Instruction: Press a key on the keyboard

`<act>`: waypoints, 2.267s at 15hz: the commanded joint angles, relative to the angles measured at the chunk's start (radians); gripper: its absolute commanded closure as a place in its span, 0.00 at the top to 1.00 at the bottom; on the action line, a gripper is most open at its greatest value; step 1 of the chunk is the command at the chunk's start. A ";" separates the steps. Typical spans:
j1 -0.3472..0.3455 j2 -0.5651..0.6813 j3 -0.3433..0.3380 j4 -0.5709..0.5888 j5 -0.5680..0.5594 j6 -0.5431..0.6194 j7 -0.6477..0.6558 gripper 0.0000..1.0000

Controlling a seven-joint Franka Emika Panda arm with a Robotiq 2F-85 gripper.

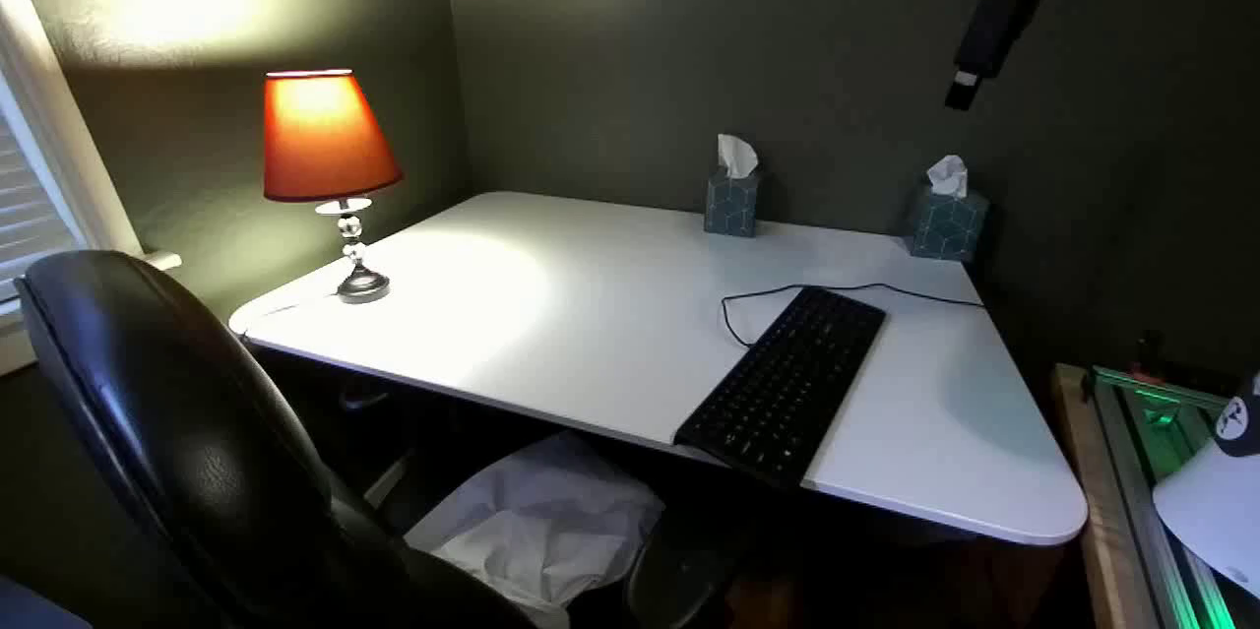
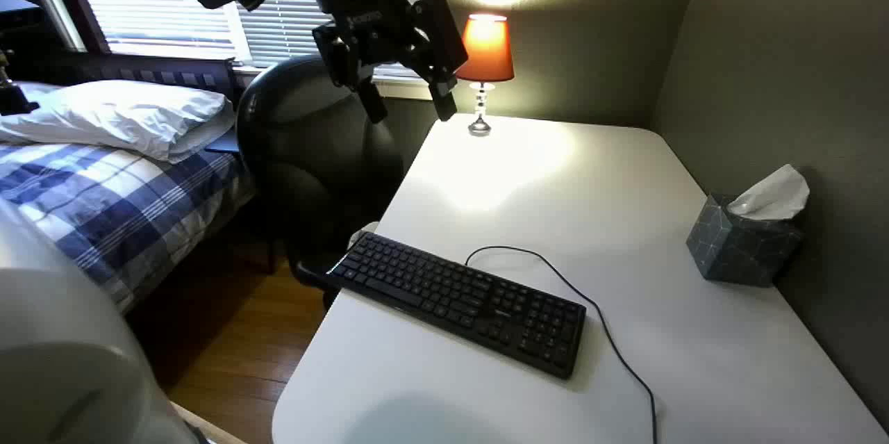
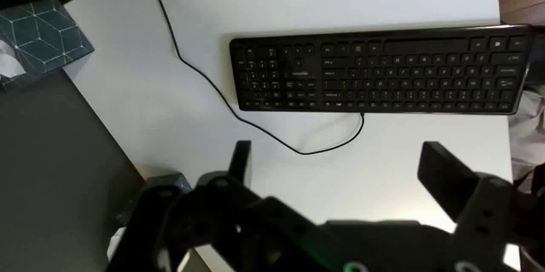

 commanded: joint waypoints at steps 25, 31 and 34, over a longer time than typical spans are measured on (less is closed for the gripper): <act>-0.058 0.601 -0.205 0.048 -0.021 0.442 -0.112 1.00; -0.056 0.820 -0.270 0.102 0.023 0.588 -0.210 1.00; -0.055 0.909 -0.287 0.140 0.054 0.613 -0.250 1.00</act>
